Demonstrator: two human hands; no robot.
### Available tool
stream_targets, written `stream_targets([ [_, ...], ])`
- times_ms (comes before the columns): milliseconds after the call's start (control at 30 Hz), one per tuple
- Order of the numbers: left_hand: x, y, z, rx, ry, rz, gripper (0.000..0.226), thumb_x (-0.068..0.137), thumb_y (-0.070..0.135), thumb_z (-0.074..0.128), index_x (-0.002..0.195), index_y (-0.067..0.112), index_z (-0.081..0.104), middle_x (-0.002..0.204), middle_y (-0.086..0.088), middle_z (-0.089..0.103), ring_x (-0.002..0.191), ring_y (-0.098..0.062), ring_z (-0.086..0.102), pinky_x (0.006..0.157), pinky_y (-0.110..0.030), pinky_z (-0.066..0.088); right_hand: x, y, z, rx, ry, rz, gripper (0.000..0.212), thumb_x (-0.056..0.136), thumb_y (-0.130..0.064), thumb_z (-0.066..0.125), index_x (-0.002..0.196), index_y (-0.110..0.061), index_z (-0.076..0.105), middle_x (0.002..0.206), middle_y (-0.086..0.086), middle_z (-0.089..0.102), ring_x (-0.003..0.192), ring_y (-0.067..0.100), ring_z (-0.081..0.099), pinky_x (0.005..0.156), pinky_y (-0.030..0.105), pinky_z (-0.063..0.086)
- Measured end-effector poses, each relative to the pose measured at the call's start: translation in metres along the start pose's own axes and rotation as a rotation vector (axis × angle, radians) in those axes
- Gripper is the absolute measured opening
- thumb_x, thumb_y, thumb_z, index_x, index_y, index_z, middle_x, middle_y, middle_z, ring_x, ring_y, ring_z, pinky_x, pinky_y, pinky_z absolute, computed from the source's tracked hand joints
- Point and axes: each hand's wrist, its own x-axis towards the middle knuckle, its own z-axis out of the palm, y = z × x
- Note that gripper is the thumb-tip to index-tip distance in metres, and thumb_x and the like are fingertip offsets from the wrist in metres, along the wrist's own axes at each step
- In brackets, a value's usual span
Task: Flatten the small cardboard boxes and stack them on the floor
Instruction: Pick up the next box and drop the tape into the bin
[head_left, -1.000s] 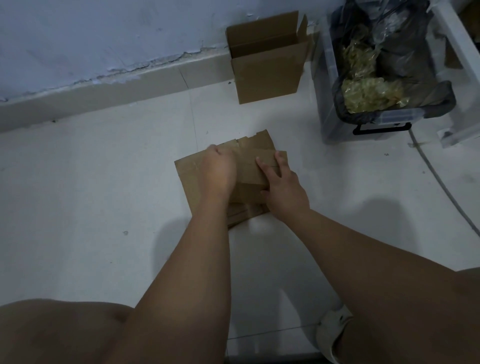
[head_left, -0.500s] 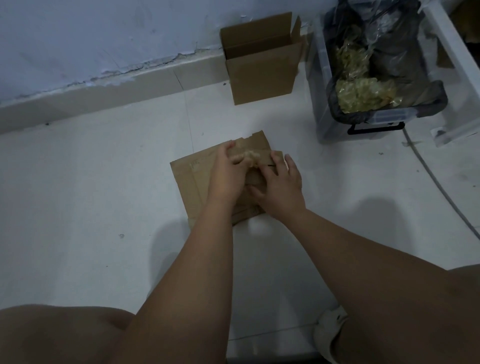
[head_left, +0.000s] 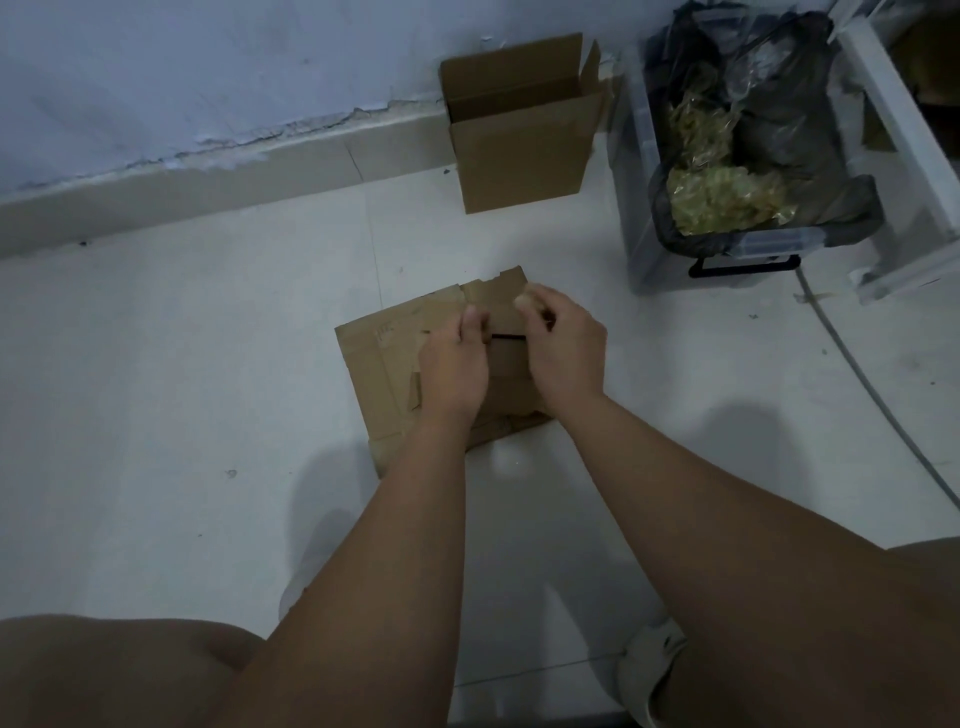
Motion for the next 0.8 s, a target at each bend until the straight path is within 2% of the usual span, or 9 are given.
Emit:
stream_targets([
  [67,0.001,0.0,0.0,-0.055,0.001,-0.022,0.03,0.102,0.021,0.037,0.12,0.014,0.06,0.11,-0.002,0.065,0.104,-0.017,0.061,0.097,-0.036,0.048,0.011,-0.001,-0.006,0.193,0.104,0.192,0.032,0.096,-0.022,0.055,0.126,-0.015,0.062,0.122,-0.002,0.065,0.098,0.003,0.056,0.088,0.011,0.039],
  [200,0.004,0.0,0.001,-0.028,-0.005,-0.02,0.026,0.096,0.011,0.045,0.112,0.018,0.064,0.105,0.002,0.065,0.102,-0.017,0.06,0.09,-0.028,0.049,0.033,0.0,-0.017,0.441,0.095,0.407,0.028,0.093,-0.015,0.06,0.12,-0.011,0.065,0.115,0.01,0.068,0.094,0.015,0.058,0.1,0.037,0.049],
  [267,0.006,-0.003,0.001,-0.027,0.004,-0.023,0.025,0.095,0.011,0.046,0.107,0.019,0.066,0.103,0.003,0.066,0.101,-0.017,0.061,0.091,-0.03,0.049,0.041,-0.001,-0.019,0.523,0.077,0.461,0.026,0.092,-0.014,0.061,0.117,-0.013,0.065,0.103,0.008,0.069,0.084,0.014,0.058,0.093,0.034,0.052],
  [333,0.01,-0.006,0.001,-0.046,0.002,-0.053,0.024,0.095,0.012,0.046,0.1,0.023,0.067,0.101,0.004,0.067,0.1,-0.015,0.061,0.092,-0.034,0.05,0.051,-0.001,-0.023,0.572,0.107,0.506,0.022,0.09,-0.013,0.063,0.111,-0.018,0.061,0.086,0.003,0.064,0.072,0.012,0.057,0.078,0.028,0.053],
  [467,0.017,-0.002,-0.002,-0.093,-0.01,-0.12,0.027,0.096,0.014,0.045,0.086,0.031,0.064,0.091,0.008,0.067,0.093,-0.011,0.064,0.086,-0.03,0.052,0.076,-0.002,-0.041,0.642,0.173,0.553,0.011,0.086,-0.012,0.068,0.09,-0.011,0.058,0.073,0.003,0.057,0.063,0.013,0.05,0.062,0.026,0.044],
  [667,0.015,-0.002,-0.002,-0.127,0.03,-0.112,0.029,0.095,0.011,0.044,0.085,0.028,0.066,0.084,0.007,0.068,0.078,-0.006,0.063,0.076,-0.023,0.051,0.128,0.002,-0.092,0.636,0.448,0.558,0.013,0.083,-0.009,0.066,0.075,-0.017,0.058,0.079,-0.002,0.056,0.076,0.017,0.054,0.076,0.028,0.046],
  [733,0.015,-0.003,-0.001,-0.129,0.044,-0.118,0.03,0.095,0.01,0.044,0.085,0.028,0.066,0.084,0.007,0.068,0.076,-0.005,0.062,0.075,-0.022,0.051,0.143,0.004,-0.109,0.653,0.5,0.599,0.007,0.086,-0.013,0.062,0.094,-0.013,0.061,0.094,0.0,0.058,0.09,0.019,0.057,0.083,0.031,0.048],
  [767,0.016,-0.003,-0.001,-0.132,0.048,-0.121,0.03,0.095,0.01,0.043,0.085,0.027,0.066,0.084,0.007,0.068,0.076,-0.005,0.062,0.075,-0.021,0.05,0.142,0.003,-0.113,0.436,0.487,0.652,0.017,0.088,-0.016,0.06,0.104,-0.012,0.059,0.105,0.003,0.059,0.101,0.021,0.058,0.087,0.03,0.047],
  [800,0.017,-0.003,-0.001,-0.132,0.049,-0.124,0.03,0.095,0.01,0.043,0.084,0.027,0.066,0.083,0.006,0.068,0.076,-0.005,0.062,0.075,-0.021,0.05,0.148,0.005,-0.118,0.236,0.448,0.624,0.024,0.09,-0.016,0.058,0.113,-0.011,0.058,0.115,0.005,0.058,0.11,0.023,0.057,0.087,0.027,0.046],
])
